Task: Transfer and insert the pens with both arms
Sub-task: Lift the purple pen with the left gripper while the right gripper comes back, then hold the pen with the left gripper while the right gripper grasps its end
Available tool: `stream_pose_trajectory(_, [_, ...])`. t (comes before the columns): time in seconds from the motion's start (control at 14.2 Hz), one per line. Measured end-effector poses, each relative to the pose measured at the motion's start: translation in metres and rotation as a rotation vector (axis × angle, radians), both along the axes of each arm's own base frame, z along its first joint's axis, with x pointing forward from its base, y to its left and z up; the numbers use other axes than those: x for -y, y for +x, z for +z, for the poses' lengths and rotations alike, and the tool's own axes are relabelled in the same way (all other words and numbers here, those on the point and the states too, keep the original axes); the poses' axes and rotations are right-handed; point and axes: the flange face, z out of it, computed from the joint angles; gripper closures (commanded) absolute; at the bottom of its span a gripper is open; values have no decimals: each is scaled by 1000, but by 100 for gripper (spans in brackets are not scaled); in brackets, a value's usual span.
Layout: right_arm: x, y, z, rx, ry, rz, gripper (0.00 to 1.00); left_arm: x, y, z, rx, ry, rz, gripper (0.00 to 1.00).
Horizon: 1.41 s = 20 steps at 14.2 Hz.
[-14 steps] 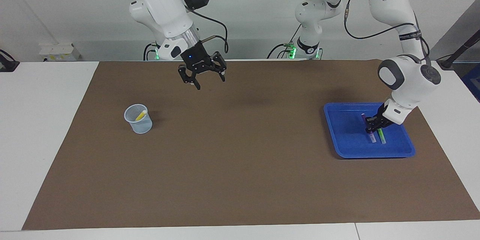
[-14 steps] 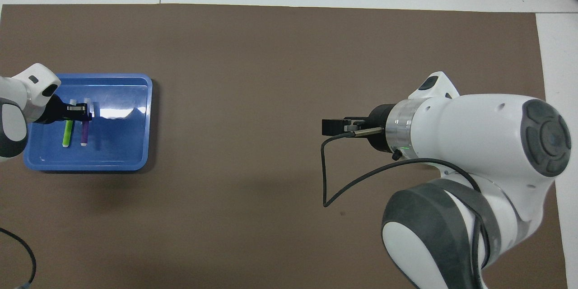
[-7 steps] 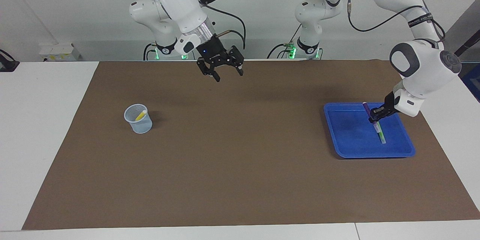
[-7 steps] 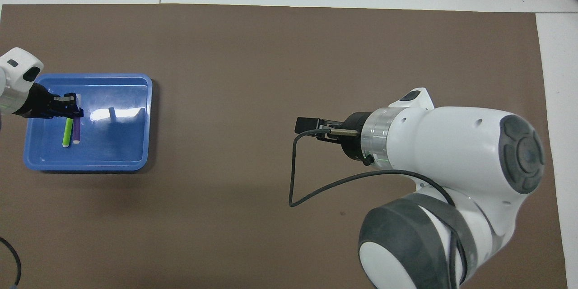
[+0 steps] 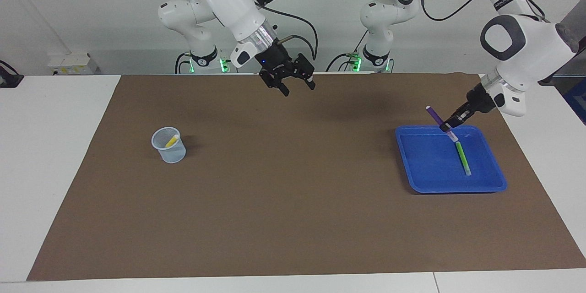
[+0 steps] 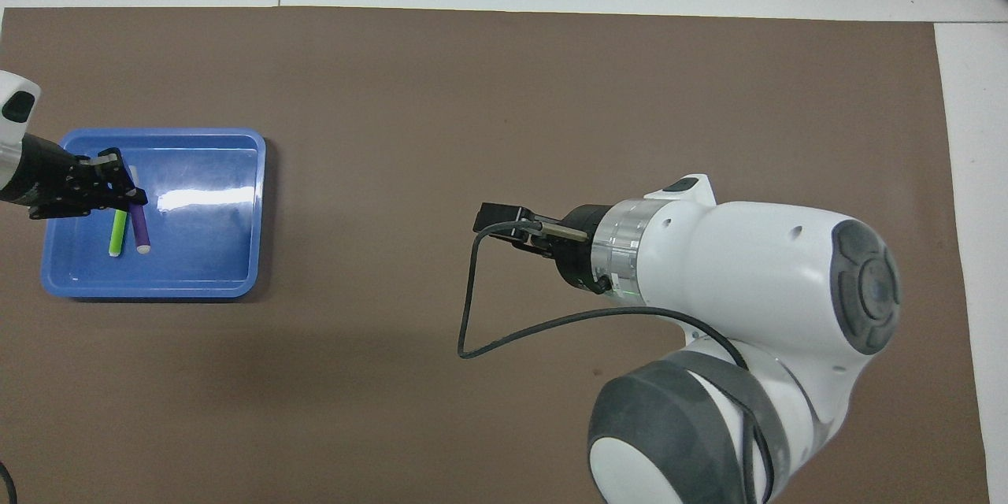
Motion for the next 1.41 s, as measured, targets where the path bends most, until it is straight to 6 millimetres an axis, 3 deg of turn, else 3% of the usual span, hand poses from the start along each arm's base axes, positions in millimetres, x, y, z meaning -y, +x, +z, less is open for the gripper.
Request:
stream_pose_trajectory(0.49, [-27,-1,-8,-44,158,-148,0,44,-22,56,-126,-158,452,100])
stream_pose_trajectory(0.84, [-44,-13,-4,-63,187,-169,0,93,-47,67,-265,-181,655,100])
stream_pose_trajectory(0.99, [-45,-13,-2,-54,194,-177,0,103,-56,69,-314,-193,735,100])
stream_pose_trajectory(1.2, [-61,-20,12,-56,240,-207,0,109,-70,81,-352,-216,829,100])
stream_pose_trajectory(1.41, [-81,-27,35,-53,291,-209,0,134,-87,91,-361,-212,826,100])
